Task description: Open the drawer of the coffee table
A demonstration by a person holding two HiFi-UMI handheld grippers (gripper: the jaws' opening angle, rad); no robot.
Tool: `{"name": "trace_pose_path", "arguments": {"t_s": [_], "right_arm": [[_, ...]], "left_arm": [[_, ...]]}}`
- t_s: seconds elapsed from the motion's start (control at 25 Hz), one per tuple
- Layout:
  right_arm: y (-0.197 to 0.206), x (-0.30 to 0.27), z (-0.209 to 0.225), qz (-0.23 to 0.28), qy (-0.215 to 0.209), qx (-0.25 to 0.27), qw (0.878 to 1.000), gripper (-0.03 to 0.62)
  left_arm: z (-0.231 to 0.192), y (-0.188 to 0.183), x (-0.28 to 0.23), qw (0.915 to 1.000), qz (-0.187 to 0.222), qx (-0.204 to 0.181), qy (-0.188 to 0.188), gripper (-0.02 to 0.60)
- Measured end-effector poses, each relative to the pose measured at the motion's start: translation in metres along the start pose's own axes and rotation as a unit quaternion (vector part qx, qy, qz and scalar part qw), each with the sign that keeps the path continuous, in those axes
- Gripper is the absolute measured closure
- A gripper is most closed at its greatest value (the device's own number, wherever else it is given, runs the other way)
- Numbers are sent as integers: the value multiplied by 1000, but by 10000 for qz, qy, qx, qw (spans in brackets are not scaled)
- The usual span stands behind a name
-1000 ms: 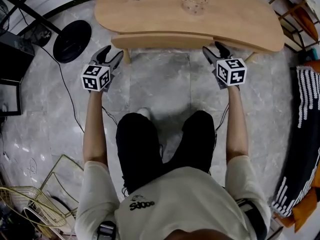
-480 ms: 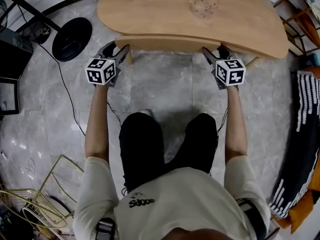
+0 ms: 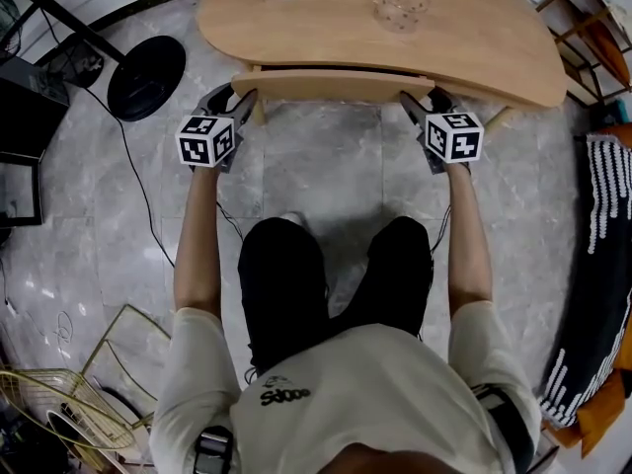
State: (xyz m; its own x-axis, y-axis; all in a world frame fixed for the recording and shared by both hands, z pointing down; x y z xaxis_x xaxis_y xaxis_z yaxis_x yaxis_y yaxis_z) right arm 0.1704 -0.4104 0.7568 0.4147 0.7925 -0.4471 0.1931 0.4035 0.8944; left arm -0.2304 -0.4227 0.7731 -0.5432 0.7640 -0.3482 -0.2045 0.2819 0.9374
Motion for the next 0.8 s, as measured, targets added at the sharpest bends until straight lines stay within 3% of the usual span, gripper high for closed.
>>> {"name": "trace_pose_path", "arguments": {"t_s": [0.8], "right_arm": [[41, 79, -41, 5, -224, -187, 9996, 364]], "left_arm": [[61, 28, 78, 9995, -176, 256, -102, 373]]}}
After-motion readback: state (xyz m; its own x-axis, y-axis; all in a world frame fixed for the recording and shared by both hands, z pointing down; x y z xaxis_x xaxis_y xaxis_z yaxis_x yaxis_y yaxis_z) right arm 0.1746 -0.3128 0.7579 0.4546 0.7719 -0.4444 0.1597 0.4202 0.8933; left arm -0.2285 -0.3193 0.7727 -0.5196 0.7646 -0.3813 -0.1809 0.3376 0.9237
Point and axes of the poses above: the fingertips, and each gripper's own axes: x backward along the fingers, z to its right, y out of its underside, the point moved 6 cm from there along x, backward along the fingers, and after that the axes turned 3 degrees about -x, right-handed, at the moved point
